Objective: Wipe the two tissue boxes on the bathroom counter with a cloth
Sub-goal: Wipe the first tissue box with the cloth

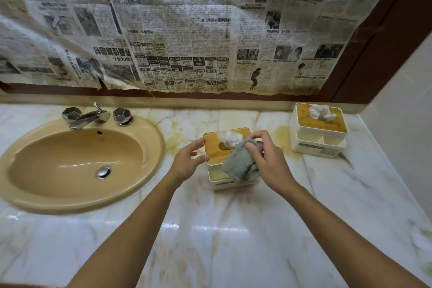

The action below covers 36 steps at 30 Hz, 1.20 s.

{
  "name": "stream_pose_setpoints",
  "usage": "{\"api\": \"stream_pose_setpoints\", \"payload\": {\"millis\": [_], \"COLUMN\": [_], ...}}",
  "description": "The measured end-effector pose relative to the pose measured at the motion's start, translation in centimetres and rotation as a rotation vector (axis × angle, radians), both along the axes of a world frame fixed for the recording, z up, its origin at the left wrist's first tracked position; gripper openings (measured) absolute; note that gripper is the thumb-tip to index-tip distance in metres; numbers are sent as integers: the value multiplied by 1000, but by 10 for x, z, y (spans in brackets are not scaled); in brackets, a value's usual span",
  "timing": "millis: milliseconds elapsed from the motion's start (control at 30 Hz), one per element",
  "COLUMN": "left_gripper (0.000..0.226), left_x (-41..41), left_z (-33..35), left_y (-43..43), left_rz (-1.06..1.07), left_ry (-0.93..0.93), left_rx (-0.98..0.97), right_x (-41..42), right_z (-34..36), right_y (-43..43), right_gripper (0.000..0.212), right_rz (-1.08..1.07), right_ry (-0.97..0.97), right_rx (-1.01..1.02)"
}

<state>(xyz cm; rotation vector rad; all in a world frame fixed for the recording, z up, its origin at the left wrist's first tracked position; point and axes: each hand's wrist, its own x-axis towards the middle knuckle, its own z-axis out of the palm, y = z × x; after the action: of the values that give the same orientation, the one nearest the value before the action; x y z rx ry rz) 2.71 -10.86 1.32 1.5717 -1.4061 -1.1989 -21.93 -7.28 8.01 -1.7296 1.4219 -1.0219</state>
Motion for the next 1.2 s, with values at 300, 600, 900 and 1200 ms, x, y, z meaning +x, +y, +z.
{"api": "stream_pose_setpoints", "payload": {"millis": [300,600,900,1200], "left_gripper": [56,52,52,53], "left_x": [-3,-11,-10,-6], "left_z": [4,9,8,7], "left_y": [-6,-1,-1,-2], "left_rz": [-9,0,-14,-30], "left_ry": [51,60,60,49], "left_rx": [81,73,69,66], "right_x": [-35,-33,-11,-6], "right_z": [24,5,-62,-52], "right_y": [-13,-8,20,20], "right_gripper": [33,36,37,23], "right_rz": [70,224,179,-54], "right_ry": [77,388,584,240], "right_rx": [10,-42,-320,-93]}}
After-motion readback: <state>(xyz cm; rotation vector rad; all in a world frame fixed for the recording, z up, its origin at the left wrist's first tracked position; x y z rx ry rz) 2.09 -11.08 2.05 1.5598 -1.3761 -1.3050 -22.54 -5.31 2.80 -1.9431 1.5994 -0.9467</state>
